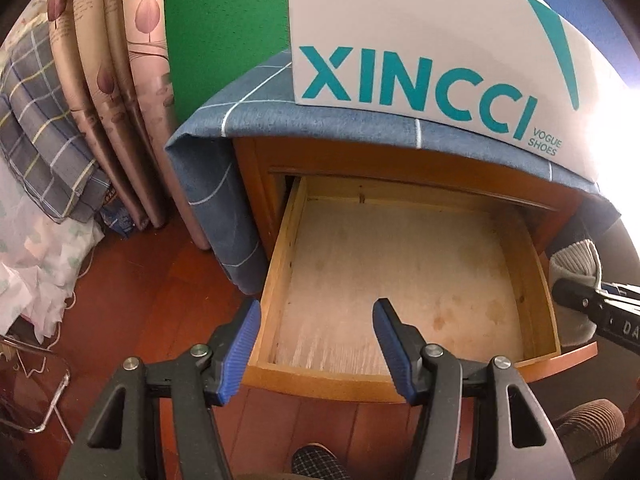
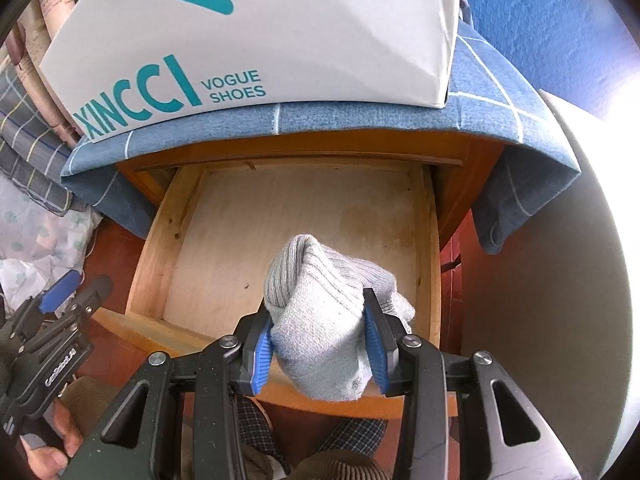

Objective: Take underwear out of drawer
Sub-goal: 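Carry the grey sock toward the box with the right gripper while the left gripper returns to the drawer, then lower the grey sock into the box and open the right gripper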

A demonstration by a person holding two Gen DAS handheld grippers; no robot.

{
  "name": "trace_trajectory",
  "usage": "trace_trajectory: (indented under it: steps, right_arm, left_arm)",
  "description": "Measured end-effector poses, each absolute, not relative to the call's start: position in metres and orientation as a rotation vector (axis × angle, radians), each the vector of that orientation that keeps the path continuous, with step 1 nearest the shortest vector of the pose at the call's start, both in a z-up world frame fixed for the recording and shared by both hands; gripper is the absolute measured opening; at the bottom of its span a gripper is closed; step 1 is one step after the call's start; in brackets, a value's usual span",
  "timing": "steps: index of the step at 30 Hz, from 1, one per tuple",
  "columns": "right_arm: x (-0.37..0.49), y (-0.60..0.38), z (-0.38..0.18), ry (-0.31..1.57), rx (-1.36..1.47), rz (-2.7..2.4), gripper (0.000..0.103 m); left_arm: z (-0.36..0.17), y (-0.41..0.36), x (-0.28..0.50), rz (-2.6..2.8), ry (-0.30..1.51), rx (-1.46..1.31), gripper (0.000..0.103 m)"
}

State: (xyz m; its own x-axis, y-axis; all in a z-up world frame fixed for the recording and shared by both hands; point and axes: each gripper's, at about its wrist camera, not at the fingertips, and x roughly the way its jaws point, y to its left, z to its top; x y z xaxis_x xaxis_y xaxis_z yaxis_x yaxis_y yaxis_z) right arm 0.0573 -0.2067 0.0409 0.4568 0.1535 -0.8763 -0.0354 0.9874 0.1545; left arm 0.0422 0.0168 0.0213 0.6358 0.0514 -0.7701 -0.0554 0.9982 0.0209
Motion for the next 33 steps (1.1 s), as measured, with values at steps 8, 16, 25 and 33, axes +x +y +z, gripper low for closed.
trace_trajectory:
  steps: [8,16,25,33]
  right_arm:
    - [0.045,-0.206,0.071,1.064,0.122,0.153,0.038]
    - [0.035,-0.205,0.134,0.978,0.088,0.203,0.038]
    - [0.040,-0.211,0.201,0.882,0.113,0.252,0.038]
    - [0.075,-0.203,0.258,0.782,0.086,0.261,0.038]
  left_arm:
    - [0.020,0.015,0.043,0.052,0.889,-0.006,0.060]
    - [0.017,0.017,0.047,0.055,0.903,-0.022,0.060]
    - [0.015,0.022,0.049,0.054,0.912,-0.048,0.060]
    - [0.016,0.020,0.049,0.052,0.911,-0.042,0.060]
